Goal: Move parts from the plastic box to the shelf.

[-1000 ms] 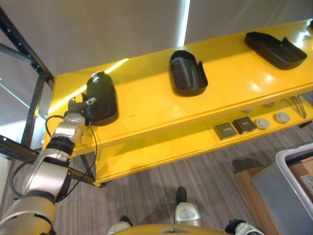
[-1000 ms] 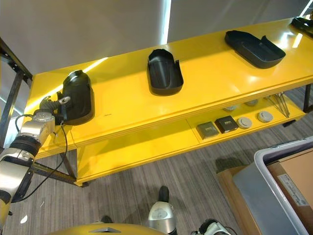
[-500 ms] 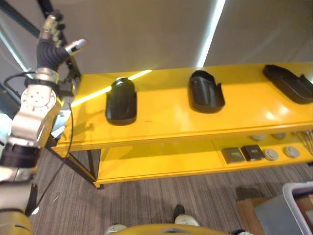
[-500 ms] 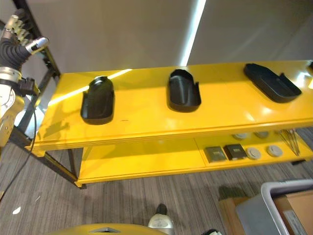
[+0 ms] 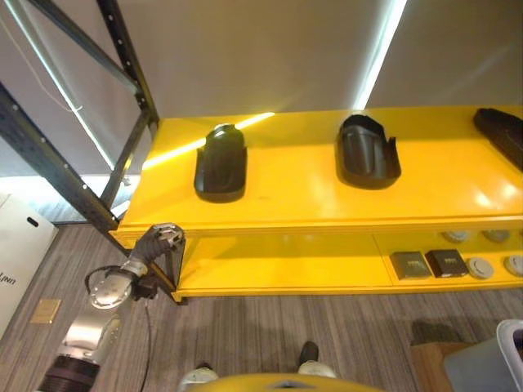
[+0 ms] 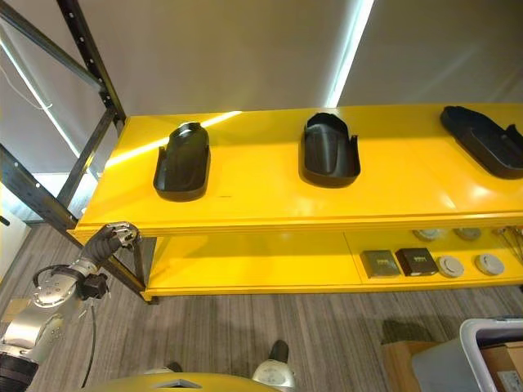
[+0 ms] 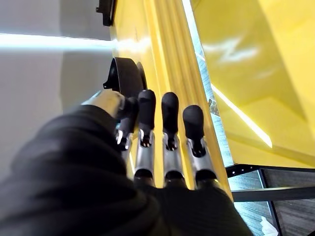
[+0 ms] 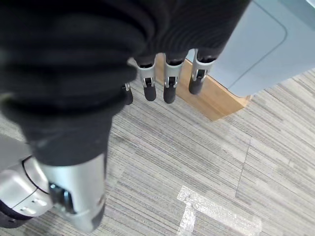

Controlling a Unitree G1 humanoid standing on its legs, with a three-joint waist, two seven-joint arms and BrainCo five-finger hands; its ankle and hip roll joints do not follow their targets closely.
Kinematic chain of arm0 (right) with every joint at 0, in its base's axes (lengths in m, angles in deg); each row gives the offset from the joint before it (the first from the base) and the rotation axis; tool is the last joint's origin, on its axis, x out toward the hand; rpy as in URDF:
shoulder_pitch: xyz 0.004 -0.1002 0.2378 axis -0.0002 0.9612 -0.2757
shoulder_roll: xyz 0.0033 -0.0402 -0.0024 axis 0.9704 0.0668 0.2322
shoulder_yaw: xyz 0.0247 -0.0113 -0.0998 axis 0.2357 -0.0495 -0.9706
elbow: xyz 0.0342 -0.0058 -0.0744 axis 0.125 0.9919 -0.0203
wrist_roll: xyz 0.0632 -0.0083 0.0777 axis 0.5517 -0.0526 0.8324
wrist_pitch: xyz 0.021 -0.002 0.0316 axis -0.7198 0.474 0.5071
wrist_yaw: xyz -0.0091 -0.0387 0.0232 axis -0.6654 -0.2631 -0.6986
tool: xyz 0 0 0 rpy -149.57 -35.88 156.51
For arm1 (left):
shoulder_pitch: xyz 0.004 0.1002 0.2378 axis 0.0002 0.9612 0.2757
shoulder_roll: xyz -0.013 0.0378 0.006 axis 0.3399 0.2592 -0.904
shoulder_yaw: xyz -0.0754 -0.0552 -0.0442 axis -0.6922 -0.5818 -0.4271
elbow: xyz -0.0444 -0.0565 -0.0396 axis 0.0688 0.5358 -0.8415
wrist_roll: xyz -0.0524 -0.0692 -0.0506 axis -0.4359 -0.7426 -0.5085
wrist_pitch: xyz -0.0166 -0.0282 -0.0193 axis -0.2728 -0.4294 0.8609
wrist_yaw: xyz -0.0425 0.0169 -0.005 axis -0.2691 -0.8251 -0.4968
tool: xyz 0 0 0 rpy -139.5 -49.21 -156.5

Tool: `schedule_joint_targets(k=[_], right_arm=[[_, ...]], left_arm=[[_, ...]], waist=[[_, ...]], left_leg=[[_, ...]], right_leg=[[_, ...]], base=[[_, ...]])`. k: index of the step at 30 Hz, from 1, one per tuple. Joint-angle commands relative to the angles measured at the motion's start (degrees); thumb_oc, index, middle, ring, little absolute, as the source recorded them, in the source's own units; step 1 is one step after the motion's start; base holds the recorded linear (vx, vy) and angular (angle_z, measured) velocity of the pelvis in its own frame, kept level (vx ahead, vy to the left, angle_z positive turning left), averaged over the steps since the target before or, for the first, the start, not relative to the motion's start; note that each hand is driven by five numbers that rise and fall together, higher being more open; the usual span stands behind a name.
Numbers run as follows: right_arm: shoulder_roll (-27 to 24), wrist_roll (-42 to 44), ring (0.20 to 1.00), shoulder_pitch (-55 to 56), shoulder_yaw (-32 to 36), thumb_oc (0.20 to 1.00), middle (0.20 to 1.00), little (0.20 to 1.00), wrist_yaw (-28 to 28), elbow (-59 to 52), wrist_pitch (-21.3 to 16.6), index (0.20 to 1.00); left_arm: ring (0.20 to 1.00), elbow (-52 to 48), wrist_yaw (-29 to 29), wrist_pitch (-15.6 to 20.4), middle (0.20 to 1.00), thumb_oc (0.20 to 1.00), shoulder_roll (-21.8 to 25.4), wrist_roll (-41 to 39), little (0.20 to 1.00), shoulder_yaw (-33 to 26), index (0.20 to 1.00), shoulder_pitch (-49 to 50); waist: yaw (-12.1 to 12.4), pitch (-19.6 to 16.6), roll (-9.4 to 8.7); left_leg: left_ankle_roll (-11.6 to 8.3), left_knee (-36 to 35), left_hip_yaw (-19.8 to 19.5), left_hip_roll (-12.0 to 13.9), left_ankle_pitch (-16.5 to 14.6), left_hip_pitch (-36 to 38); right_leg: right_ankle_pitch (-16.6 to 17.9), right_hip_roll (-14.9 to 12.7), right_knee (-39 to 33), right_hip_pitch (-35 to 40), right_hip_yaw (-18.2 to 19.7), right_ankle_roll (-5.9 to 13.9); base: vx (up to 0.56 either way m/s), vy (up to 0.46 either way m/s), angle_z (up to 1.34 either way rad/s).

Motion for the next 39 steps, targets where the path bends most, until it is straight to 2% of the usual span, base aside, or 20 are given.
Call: schedule_joint_targets(k=[1,5,7,12,18,23,25,26,27,30,33,39], right_arm=[[-3.0,0.5,1.000,-3.8,-2.5,1.000,1.000,1.000,-1.8,2.2,-1.1,1.000],[-3.2,0.8,1.000,-4.1,-2.7,1.000,1.000,1.000,-2.4,3.4,-1.9,1.000],[-2.9,1.2,1.000,-3.7,-3.4,1.000,1.000,1.000,-2.7,3.2,-1.8,1.000],[-2.5,4.0,1.000,-5.5,-5.4,1.000,1.000,1.000,1.5,-0.7,4.2,1.000],[-2.8,6.3,1.000,-7.4,-5.6,1.000,1.000,1.000,5.1,-1.6,7.5,1.000],[-2.6,12.1,1.000,-7.3,-4.3,1.000,1.000,1.000,5.8,-1.0,9.0,1.000],[-2.2,21.8,1.000,-6.8,-1.2,1.000,1.000,1.000,4.5,0.0,10.7,1.000],[-2.1,23.4,1.000,-6.6,0.0,1.000,1.000,1.000,4.6,0.5,10.5,1.000],[-1.8,28.7,1.000,-6.0,2.4,1.000,1.000,1.000,4.3,1.5,10.1,1.000],[-1.3,31.9,1.000,-5.0,7.0,1.000,1.000,1.000,4.5,2.4,8.0,1.000],[-1.3,31.4,1.000,-4.3,9.1,1.000,1.000,1.000,3.6,2.5,6.2,1.000],[-1.8,31.0,1.000,-3.2,10.3,1.000,1.000,1.000,3.7,1.8,5.2,1.000]], left_arm=[[0.200,-2.4,2.3,8.0,0.200,0.200,-1.5,-2.5,0.200,1.8,0.200,-7.4],[0.200,-2.4,5.7,10.2,0.200,0.200,-2.6,-3.2,0.200,4.1,0.200,-9.7],[0.200,-2.6,6.1,9.9,0.200,0.200,-3.4,-3.1,0.200,4.4,0.200,-10.9],[0.200,-3.7,8.9,4.2,0.200,0.200,-3.8,-2.8,0.200,5.9,0.200,-16.5],[0.200,0.3,10.3,1.8,0.200,0.200,-4.1,-3.6,0.200,7.3,0.200,-19.4],[0.200,3.7,10.8,1.8,0.200,0.200,-4.6,-3.6,0.200,7.5,0.200,-20.2],[0.200,4.7,10.7,1.9,0.200,0.200,-4.9,-3.4,0.200,6.9,0.200,-20.1],[0.200,4.8,10.7,1.8,0.200,0.200,-5.0,-3.2,0.200,6.6,0.200,-20.0],[0.200,4.8,10.8,1.5,0.200,0.200,-5.0,-3.1,0.200,6.1,0.200,-19.9],[0.200,5.0,10.9,1.4,0.200,0.200,-4.6,-3.6,0.200,4.9,0.200,-19.7],[0.200,5.1,10.9,1.5,0.200,0.200,-4.4,-3.9,0.200,4.1,0.200,-19.4],[0.200,5.3,10.2,2.1,0.200,0.200,-3.6,-4.6,0.200,3.4,0.200,-18.8]], waist=[[-0.4,2.6,1.86],[-1.3,2.5,1.97],[-1.8,2.5,1.83],[-1.8,1.4,0.64],[-1.5,1.0,0.04],[-1.7,0.9,-0.28],[-2.2,0.9,-0.39],[-2.3,0.8,-0.39],[-2.6,0.8,-0.34],[-3.4,0.9,-0.16],[-3.9,0.9,-0.10],[-4.4,1.2,-0.13]], left_leg=[[2.64,4.8,1.4,-0.2,-4.7,-3.1],[2.61,4.4,2.0,-0.3,-4.8,-2.7],[2.73,4.1,2.5,-0.4,-4.8,-2.1],[2.38,4.4,2.5,0.2,-4.6,-1.9],[2.44,5.1,2.3,0.6,-4.8,-1.9],[2.41,5.4,2.7,0.8,-4.9,-1.8],[2.41,5.5,3.2,0.8,-5.0,-1.6],[2.39,5.5,3.4,0.9,-5.0,-1.5],[2.37,5.5,3.8,0.9,-5.0,-1.5],[2.42,5.5,4.5,0.8,-5.1,-1.5],[2.44,5.6,4.9,0.8,-5.1,-1.6],[2.55,5.9,5.3,0.8,-5.2,-2.1]], right_leg=[[-9.7,0.1,3.4,5.0,-0.5,2.06],[-9.7,0.0,3.2,4.9,-0.1,2.05],[-9.7,0.0,3.1,5.2,0.0,2.05],[-9.5,0.3,3.4,5.3,-0.6,2.35],[-9.5,0.6,3.6,5.5,-0.7,2.23],[-9.2,0.7,3.4,5.5,-0.6,2.25],[-8.9,0.8,2.9,5.5,-0.3,2.28],[-8.8,0.9,2.8,5.4,-0.3,2.28],[-8.6,0.9,2.7,5.3,-0.1,2.31],[-8.4,0.9,2.6,4.9,0.3,2.41],[-8.4,1.0,2.7,4.6,0.6,2.49],[-8.5,1.0,3.1,4.0,0.8,2.46]], base=[[0.00,0.044,-0.03],[0.01,0.018,-0.07],[0.03,-0.014,-0.05],[0.06,-0.084,-0.02],[0.03,-0.045,0.01],[0.00,0.000,0.00],[0.00,0.000,0.00],[0.00,0.000,0.00],[0.01,0.012,-0.03],[0.01,0.027,-0.07],[0.01,0.026,-0.09],[0.00,0.007,-0.07]])
